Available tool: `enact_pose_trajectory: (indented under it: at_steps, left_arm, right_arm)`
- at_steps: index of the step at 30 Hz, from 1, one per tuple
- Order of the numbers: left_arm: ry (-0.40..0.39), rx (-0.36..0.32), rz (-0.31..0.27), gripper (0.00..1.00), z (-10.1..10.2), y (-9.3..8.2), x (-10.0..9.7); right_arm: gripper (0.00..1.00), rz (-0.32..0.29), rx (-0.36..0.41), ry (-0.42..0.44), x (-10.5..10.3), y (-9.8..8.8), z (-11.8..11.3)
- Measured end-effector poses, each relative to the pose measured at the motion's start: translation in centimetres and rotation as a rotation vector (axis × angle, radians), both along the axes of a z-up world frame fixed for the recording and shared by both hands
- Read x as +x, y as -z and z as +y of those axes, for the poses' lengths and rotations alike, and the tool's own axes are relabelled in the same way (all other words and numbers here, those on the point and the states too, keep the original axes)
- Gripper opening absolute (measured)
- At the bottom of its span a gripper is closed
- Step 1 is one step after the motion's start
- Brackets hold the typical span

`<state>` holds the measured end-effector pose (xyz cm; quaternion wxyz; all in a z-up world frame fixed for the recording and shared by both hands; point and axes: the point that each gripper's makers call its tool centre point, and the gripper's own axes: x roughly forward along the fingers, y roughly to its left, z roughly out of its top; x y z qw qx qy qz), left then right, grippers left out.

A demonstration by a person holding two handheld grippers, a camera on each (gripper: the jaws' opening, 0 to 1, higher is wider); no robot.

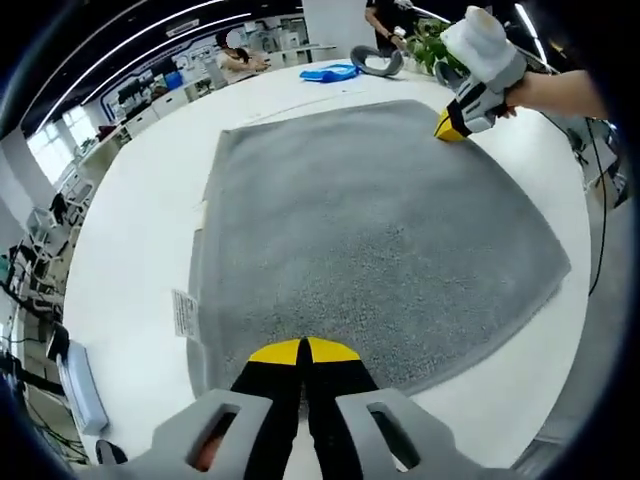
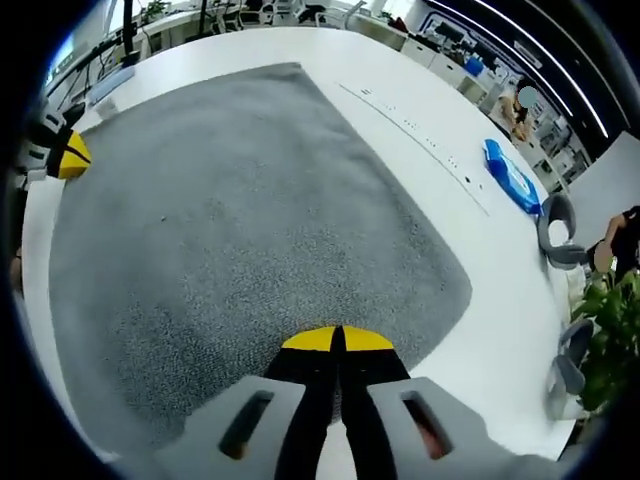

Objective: Fold the towel on the table until its edges align and the towel forms a compact rectangular stack.

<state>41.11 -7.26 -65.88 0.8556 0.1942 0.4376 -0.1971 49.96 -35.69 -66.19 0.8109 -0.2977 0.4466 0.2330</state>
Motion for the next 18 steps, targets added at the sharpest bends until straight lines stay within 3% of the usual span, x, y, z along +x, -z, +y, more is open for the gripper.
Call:
enact_pose_trajectory:
  at_steps: [12, 15, 18]
  left_arm:
    - [0.090, 0.052, 0.019, 0.00, -0.4, 0.0, 1.4]
    - [0.101, 0.040, 0.049, 0.00, -0.4, 0.0, 1.6]
    - [0.176, 0.108, 0.068, 0.00, -0.6, 0.0, 1.7]
  right_arm:
    - [0.00, -0.005, -0.031, 0.025, -3.0, 0.1, -1.2]
    - [0.00, 0.000, -0.039, 0.029, -3.5, 0.1, -1.4]
    - [0.00, -0.008, -0.024, 0.064, -4.1, 0.1, -1.6]
